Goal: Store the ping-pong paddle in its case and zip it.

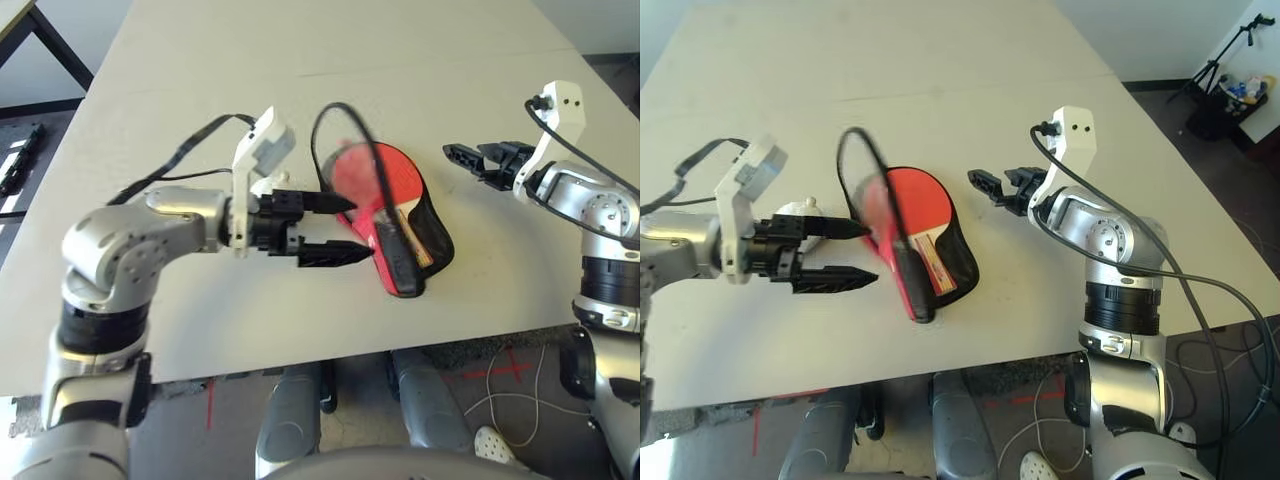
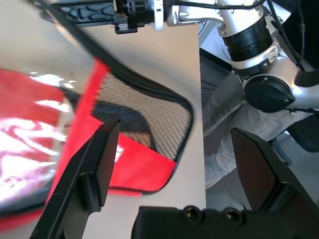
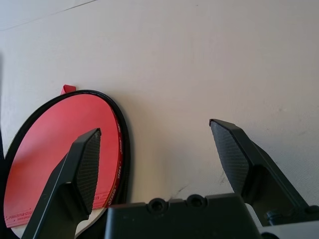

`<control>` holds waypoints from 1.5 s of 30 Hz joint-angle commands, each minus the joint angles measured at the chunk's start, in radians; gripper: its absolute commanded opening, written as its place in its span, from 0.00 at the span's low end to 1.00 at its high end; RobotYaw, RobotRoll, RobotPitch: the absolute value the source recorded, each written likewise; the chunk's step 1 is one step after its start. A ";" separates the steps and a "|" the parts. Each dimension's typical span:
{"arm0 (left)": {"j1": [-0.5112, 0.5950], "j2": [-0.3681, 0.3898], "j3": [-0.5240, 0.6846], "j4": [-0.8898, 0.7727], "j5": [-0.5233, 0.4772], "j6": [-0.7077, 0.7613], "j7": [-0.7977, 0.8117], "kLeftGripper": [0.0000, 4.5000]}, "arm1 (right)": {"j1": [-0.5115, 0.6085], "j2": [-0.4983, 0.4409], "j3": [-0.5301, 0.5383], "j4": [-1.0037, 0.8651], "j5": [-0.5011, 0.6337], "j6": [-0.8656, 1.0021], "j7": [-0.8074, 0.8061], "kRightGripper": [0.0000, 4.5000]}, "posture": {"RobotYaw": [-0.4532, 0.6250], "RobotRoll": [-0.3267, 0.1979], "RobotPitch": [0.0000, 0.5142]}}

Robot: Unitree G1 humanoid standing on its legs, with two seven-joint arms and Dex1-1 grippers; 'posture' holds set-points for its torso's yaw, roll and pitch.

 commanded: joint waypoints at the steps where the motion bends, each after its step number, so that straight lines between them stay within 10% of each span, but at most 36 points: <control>1: 0.005 -0.045 -0.032 0.027 0.061 -0.054 0.066 1.00 | 0.005 0.004 -0.033 0.003 0.010 0.006 -0.007 1.00 | 0.33 0.62 0.45; 19: 0.075 0.238 -0.030 -0.031 0.125 -0.107 -0.064 1.00 | 0.046 -0.143 0.064 -0.081 0.143 0.326 0.195 1.00 | 0.34 0.62 0.46; 34: 0.070 0.290 -0.001 -0.049 0.119 -0.108 -0.089 1.00 | 0.086 -0.067 0.115 -0.104 0.142 0.537 0.178 1.00 | 0.35 0.62 0.48; 45: 0.081 0.299 0.000 -0.043 0.126 -0.119 -0.100 1.00 | 0.085 -0.010 0.073 -0.043 0.104 0.591 0.132 0.31 | 0.35 0.62 0.48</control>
